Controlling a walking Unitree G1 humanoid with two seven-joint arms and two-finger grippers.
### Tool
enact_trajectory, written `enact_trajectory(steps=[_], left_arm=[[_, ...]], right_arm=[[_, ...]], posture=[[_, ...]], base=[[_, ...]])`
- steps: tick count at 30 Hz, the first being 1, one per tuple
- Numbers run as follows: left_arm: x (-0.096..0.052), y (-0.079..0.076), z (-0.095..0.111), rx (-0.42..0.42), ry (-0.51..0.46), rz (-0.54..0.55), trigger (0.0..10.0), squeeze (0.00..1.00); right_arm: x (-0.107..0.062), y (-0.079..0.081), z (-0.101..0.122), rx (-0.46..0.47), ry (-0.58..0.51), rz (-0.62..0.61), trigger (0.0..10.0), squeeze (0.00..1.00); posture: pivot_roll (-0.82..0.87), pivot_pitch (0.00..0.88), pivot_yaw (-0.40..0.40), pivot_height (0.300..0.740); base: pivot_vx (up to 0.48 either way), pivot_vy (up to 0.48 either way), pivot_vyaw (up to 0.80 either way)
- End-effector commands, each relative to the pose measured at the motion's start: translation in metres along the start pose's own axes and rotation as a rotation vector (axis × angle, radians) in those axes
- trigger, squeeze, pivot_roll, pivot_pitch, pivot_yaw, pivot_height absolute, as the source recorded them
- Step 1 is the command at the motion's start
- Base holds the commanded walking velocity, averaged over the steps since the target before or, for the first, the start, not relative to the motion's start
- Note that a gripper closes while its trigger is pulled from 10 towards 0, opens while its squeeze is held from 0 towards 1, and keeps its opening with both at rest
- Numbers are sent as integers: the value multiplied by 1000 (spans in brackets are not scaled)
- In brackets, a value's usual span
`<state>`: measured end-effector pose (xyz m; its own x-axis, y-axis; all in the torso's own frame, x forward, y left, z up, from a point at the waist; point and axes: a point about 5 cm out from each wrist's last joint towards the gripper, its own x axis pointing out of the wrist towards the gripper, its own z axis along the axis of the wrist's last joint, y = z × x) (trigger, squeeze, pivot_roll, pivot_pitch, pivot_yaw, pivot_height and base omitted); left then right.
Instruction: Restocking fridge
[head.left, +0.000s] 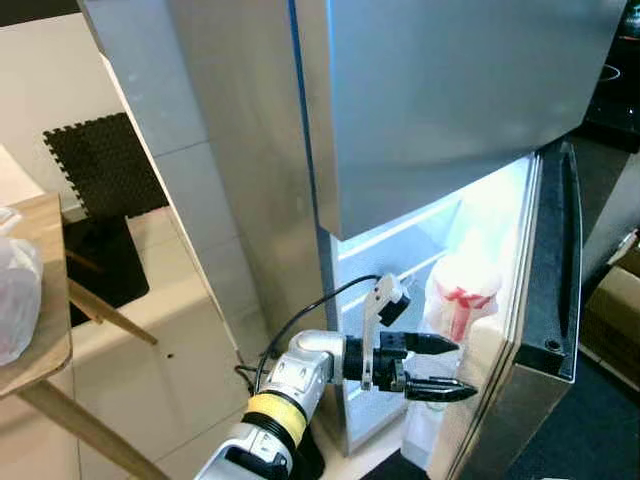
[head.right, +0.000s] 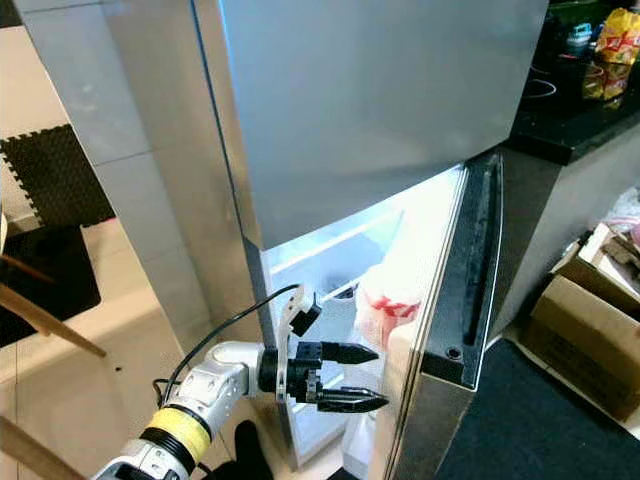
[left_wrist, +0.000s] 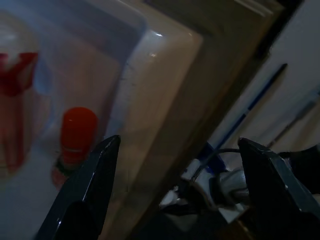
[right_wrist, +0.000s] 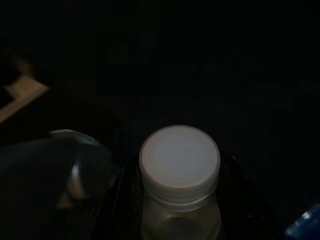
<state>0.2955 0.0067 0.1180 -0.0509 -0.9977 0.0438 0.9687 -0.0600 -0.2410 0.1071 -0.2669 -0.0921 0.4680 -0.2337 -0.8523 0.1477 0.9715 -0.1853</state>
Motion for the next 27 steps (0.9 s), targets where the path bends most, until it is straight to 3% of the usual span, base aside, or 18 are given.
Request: enact_trajectory(steps=[1, 2, 4, 5, 8, 9, 10, 11, 12, 14, 15, 17, 18, 20, 21, 23, 27], left_arm=[[6, 0, -3, 8, 2, 31, 10000, 345], [7, 3, -3, 42, 1, 97, 10000, 282], [7, 5, -3, 64, -1, 142, 10000, 282], [-2, 14, -7, 81, -3, 288, 10000, 0], [-43, 33, -23, 10, -14, 645, 10000, 0], [-43, 33, -23, 10, -14, 645, 10000, 0], [-60, 34, -30, -20, -27, 725, 10000, 0], [-90, 33, -44, -37, -27, 860, 10000, 0], [-90, 33, -44, -37, -27, 860, 10000, 0], [-137, 26, -69, -89, 10, 1106, 10000, 0], [-137, 26, -69, -89, 10, 1106, 10000, 0], [-172, 15, -91, -131, 82, 1304, 10000, 0], [-172, 15, -91, -131, 82, 1304, 10000, 0], [-201, -8, -134, -264, 312, 1476, 10000, 0], [-201, -8, -134, -264, 312, 1476, 10000, 0], [-210, -34, -168, -342, 482, 1504, 10000, 0], [-203, -49, -186, -376, 520, 1488, 10000, 0]], right_arm=[[0, 5, -2, 19, -4, 24, 10000, 0], [0, 6, -2, 27, -10, 27, 10000, 0], [0, 6, -1, 34, -14, 26, 10000, 0], [1, 8, 1, 46, -21, 19, 10000, 0], [3, 13, 9, 68, -40, 8, 10000, 0], [3, 13, 9, 68, -40, 8, 10000, 0], [3, 14, 11, 67, -43, 9, 10000, 0], [2, 11, 8, 62, -45, 9, 10000, 0], [2, 11, 8, 62, -45, 9, 10000, 0], [-2, 1, -2, 46, -46, 4, 10000, 0], [-2, 1, -2, 46, -46, 4, 10000, 0], [-2, -2, -2, 39, -44, 0, 10000, 0], [-2, -2, -2, 39, -44, 0, 10000, 0], [-2, -3, -2, 32, -44, -3, 10000, 0], [-2, -3, -2, 32, -44, -3, 10000, 0], [-2, -4, -1, 24, -47, -1, 10000, 0], [-2, -5, 0, 21, -54, -4, 10000, 0]], posture=[[-158, 48, 81, 726], [-162, 49, 88, 726], [-162, 49, 88, 726], [-167, 51, 97, 726], [-170, 52, 102, 726], [-170, 52, 102, 726], [-165, 52, 97, 726], [-153, 51, 88, 726], [-153, 51, 88, 726], [-147, 51, 82, 726], [-147, 51, 82, 726], [-131, 49, 69, 726], [-131, 49, 69, 726], [-116, 48, 56, 726], [-116, 48, 56, 726], [-121, 48, 56, 726], [-130, 52, 66, 726]], base=[[0, 0, 0], [0, 0, 0], [0, 0, 0], [0, 0, 0], [0, 0, 0], [0, 0, 0], [0, 0, 0], [0, 0, 0], [0, 0, 0], [0, 0, 0], [0, 0, 0], [0, 0, 0], [0, 0, 0], [0, 0, 0], [0, 0, 0], [0, 0, 0], [0, 0, 0]])
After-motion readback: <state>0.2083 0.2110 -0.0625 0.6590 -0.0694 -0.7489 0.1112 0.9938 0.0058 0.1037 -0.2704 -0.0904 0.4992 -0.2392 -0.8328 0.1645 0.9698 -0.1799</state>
